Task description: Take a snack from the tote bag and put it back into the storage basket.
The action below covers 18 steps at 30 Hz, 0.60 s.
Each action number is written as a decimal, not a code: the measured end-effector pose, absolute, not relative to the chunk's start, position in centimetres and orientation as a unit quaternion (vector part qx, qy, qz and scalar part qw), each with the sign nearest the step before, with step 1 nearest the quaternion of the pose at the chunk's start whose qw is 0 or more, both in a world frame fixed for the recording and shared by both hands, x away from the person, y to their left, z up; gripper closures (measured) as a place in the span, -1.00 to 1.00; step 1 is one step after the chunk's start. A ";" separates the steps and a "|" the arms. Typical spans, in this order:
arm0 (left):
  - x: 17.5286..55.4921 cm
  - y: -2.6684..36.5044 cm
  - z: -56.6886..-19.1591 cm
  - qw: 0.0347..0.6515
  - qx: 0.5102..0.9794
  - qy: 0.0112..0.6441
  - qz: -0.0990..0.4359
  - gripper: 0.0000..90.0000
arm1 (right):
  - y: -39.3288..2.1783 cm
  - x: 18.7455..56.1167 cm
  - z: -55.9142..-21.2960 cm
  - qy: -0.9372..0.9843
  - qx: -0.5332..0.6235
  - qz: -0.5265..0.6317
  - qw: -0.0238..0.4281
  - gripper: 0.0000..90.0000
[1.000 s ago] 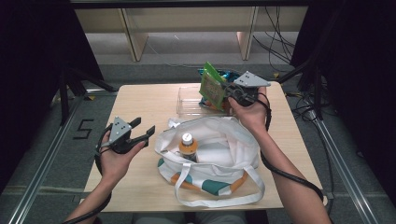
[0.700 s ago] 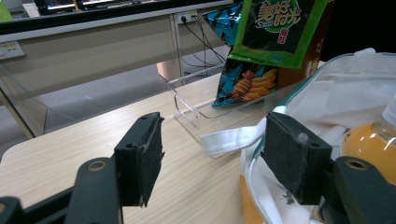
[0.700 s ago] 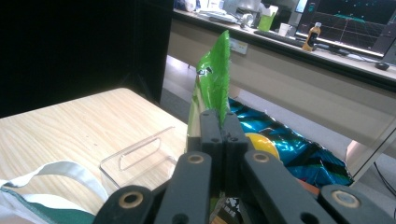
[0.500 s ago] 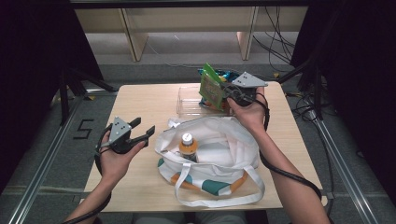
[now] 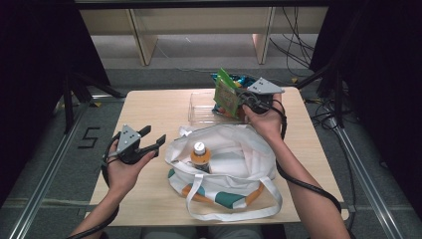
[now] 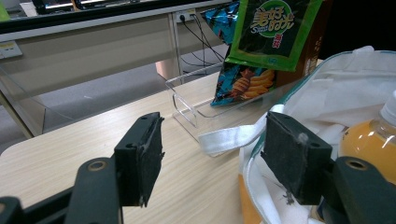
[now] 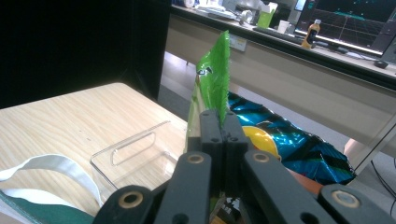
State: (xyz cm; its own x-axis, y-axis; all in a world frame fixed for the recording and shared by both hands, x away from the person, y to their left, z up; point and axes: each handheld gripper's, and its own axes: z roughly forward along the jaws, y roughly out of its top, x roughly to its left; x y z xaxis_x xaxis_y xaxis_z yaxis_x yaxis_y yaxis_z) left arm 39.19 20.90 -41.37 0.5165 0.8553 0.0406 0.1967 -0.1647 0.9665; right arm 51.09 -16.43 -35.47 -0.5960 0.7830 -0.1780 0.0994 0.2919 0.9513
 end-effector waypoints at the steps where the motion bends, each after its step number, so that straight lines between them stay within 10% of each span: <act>1: 39.2 20.9 -41.4 0.524 0.695 0.378 0.314 -0.19 | -16.4 51.1 -35.5 0.731 0.302 0.513 0.333 1.00; 18: 39.2 20.9 -41.4 0.528 0.693 0.377 0.314 -0.19 | -16.2 51.6 -36.1 0.738 0.297 0.511 0.325 1.00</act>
